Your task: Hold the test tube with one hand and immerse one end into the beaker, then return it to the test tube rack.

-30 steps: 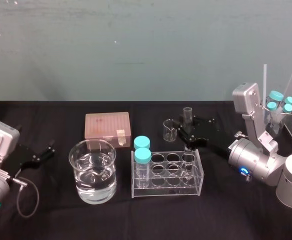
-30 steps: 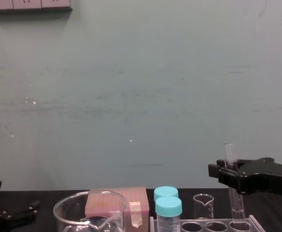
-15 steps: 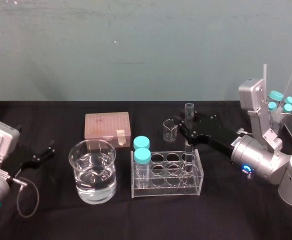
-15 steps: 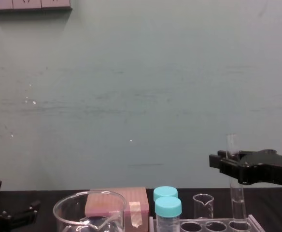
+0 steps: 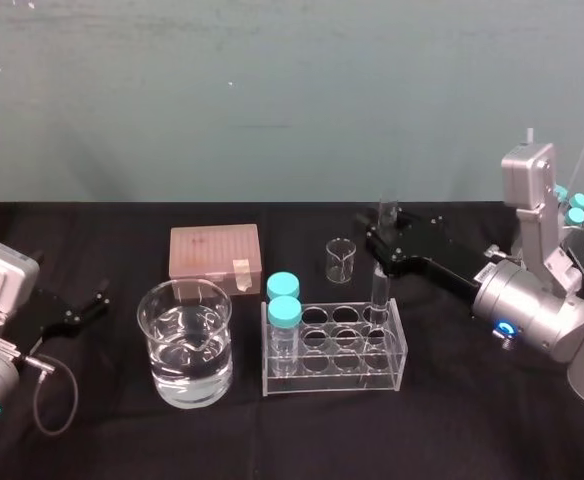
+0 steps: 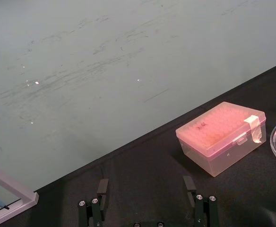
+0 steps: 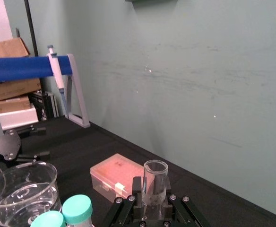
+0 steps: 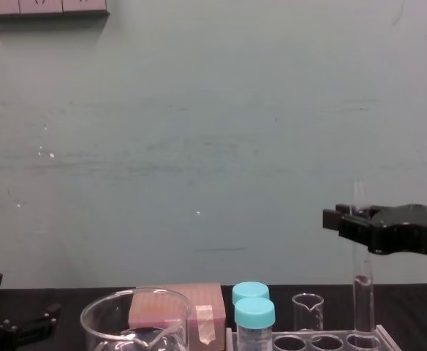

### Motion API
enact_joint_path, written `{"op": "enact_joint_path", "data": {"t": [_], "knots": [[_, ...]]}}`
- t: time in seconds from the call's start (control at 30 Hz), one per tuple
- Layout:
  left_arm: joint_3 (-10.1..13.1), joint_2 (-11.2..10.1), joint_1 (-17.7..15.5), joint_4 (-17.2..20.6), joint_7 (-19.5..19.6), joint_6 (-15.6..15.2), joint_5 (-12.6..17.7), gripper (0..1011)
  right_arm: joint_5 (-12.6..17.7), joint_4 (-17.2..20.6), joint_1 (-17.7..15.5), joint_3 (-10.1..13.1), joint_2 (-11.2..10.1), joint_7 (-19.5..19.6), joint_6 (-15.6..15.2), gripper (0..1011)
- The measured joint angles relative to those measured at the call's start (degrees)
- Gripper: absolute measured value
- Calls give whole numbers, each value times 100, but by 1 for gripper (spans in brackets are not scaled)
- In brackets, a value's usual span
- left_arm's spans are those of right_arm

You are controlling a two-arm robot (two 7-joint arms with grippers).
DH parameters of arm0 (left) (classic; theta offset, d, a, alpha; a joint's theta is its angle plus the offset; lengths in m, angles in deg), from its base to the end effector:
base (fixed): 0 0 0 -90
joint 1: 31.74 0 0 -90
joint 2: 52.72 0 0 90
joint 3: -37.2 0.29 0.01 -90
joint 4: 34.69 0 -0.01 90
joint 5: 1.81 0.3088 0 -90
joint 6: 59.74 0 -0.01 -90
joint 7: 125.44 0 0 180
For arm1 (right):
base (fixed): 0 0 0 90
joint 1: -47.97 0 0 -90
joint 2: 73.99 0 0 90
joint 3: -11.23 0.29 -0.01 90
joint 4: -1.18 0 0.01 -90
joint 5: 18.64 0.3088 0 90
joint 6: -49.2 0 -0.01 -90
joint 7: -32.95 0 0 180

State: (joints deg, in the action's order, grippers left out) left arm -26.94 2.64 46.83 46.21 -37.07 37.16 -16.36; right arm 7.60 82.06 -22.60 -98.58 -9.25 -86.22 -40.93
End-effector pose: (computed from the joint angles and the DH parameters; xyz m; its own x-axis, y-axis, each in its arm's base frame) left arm 0.3581 0.0827 -0.3023 0.2921 0.8804 0.3736 -0.9553 0.2871 0.0703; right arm 0.4077 -0.0505 -0.2418 0.6766 -0.7333 0.0669 0.7347 0.6783 0.0049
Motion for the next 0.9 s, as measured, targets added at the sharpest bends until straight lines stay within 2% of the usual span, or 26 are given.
{"op": "enact_joint_path", "data": {"t": [0.43,0.9], "knots": [[0,0,0,0,0,0,0,1000,229,316,-96,105,-139,1,27,241],[0,0,0,0,0,0,0,1000,357,470,-139,182,-219,75,74,241]]}}
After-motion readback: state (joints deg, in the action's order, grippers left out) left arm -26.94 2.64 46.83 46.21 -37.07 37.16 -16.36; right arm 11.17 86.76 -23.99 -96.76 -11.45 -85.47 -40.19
